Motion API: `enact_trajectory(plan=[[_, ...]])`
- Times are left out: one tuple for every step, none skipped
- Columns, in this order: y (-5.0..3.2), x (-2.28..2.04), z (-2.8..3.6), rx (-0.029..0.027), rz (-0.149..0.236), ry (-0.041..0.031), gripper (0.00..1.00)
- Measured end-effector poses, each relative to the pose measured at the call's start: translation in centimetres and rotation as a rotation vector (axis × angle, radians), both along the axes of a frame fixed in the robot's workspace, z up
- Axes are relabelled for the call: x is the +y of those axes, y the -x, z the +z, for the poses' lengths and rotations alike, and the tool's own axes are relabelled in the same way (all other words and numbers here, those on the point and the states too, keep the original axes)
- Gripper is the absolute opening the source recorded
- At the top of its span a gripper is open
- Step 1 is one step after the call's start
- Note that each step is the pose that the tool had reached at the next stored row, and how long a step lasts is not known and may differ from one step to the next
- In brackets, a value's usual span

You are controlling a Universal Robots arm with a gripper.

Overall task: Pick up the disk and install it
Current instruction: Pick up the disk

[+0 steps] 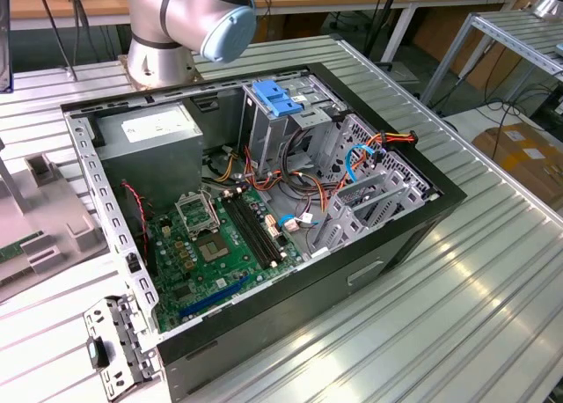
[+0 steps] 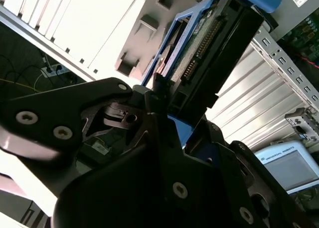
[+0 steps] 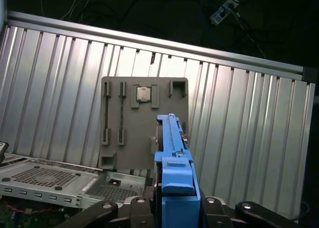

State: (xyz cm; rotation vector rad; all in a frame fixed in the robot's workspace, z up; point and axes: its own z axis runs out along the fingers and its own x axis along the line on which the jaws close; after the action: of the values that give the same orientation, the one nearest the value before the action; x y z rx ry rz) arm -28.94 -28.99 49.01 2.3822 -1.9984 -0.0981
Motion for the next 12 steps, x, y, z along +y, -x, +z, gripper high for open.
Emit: enact_trajectory(plan=[[-0.46, -0.05, 0.00, 0.0008, 0.000, 0.0000, 0.37], [-0.80, -0.09, -0.01, 0.0013, 0.000, -0.0001, 0.37], [-1.42, -0.16, 0.00, 0.0026, 0.000, 0.0000, 0.37], [-1.78, -0.20, -0.01, 0.0031, 0.000, 0.0000, 0.37], [-2.23, -0.26, 0.00, 0.0040, 0.000, 0.0000, 0.37], [-2.55, -0.30, 0.00, 0.0045, 0.000, 0.0000, 0.37], [-2.95, -0.34, 0.00, 0.0052, 0.000, 0.0000, 0.37], [-3.44, -0.40, 0.00, 0.0062, 0.000, 0.0000, 0.37], [-3.86, -0.44, -0.01, 0.0070, 0.000, -0.0001, 0.37], [-4.55, -0.53, 0.00, 0.0085, 0.000, 0.0000, 0.37], [-5.08, -0.58, -0.01, 0.0094, 0.000, -0.0001, 0.37], [-5.46, -0.62, 0.00, 0.0104, 0.000, 0.0000, 0.37]])
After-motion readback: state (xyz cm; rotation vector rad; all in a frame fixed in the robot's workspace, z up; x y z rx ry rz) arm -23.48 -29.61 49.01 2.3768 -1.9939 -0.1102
